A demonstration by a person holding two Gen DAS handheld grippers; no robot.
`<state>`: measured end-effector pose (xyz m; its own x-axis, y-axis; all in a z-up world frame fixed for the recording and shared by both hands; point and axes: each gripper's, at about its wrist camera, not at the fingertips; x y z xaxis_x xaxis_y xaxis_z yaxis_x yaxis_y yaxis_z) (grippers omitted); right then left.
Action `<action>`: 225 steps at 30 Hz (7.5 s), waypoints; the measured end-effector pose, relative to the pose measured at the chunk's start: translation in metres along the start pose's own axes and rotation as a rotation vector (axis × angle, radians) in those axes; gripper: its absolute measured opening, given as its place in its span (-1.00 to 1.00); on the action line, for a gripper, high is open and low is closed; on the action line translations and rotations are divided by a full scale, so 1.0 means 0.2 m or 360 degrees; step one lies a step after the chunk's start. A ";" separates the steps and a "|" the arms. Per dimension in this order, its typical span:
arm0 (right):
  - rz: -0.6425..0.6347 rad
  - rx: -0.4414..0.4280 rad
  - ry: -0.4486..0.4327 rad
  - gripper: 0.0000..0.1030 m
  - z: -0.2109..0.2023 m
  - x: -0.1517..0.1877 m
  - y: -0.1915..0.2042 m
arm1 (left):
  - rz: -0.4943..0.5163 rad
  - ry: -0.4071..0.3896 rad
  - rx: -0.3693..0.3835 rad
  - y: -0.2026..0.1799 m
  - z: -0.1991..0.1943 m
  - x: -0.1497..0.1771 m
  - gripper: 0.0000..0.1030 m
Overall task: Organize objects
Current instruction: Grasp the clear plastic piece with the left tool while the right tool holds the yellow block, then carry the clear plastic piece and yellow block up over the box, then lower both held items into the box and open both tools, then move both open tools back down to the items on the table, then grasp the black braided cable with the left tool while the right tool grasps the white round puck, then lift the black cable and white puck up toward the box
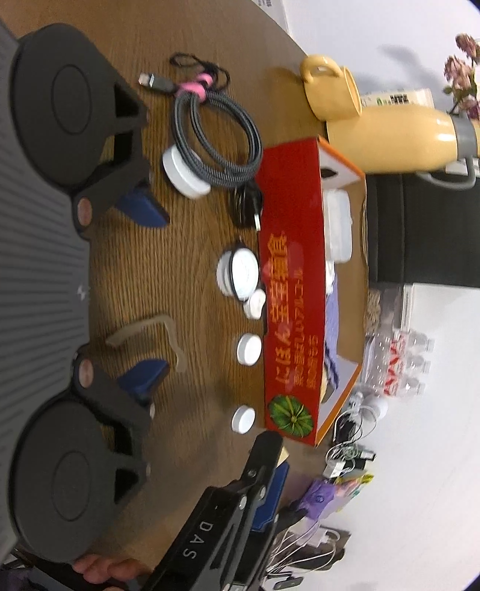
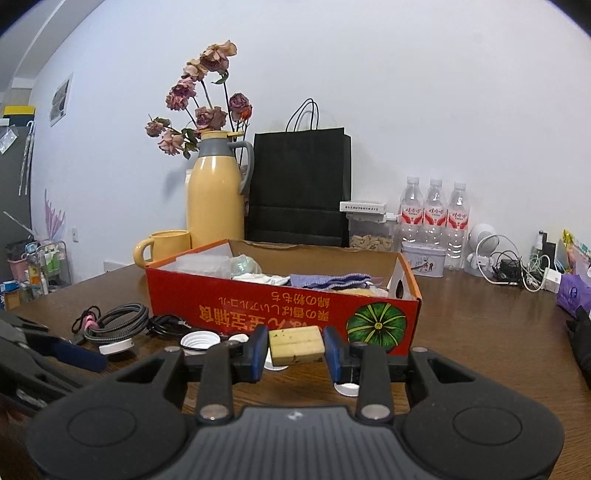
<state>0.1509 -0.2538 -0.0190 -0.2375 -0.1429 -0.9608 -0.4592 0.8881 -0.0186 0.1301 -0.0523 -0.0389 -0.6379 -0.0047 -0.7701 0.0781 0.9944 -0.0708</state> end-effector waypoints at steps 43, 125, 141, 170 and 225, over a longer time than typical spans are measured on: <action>-0.0020 -0.0072 -0.0084 -0.39 0.07 -0.13 0.03 | 0.0034 -0.0473 0.0076 -0.02 -0.13 -0.28 -0.94; -0.0009 0.0151 0.0026 1.00 0.51 -0.34 -0.10 | -0.0173 -0.0662 -0.0154 0.21 0.10 -0.58 1.00; -0.0107 0.0051 0.0277 1.00 0.24 -0.11 -0.08 | -0.0155 -0.0445 -0.0238 0.33 -0.10 -0.26 1.00; -0.0131 -0.0267 0.0390 0.92 0.16 -0.03 0.21 | -0.0211 -0.0282 -0.0311 0.52 -0.34 0.01 1.00; -0.0209 -0.0406 0.0301 -0.26 0.34 -0.08 0.46 | -0.0197 -0.0081 -0.0357 0.79 0.04 -0.04 0.07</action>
<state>0.1718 -0.1403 -0.0236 -0.3059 -0.3486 -0.8859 -0.6899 0.7224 -0.0460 0.1542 0.1048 -0.0482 -0.5920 -0.1274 -0.7958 -0.1736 0.9844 -0.0284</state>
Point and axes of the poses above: each gripper's, at about its wrist camera, not at the fingertips, and z roughly the way its jaws point, y to its left, x to its underside, and after that the axes turned 1 degree about x, right-handed
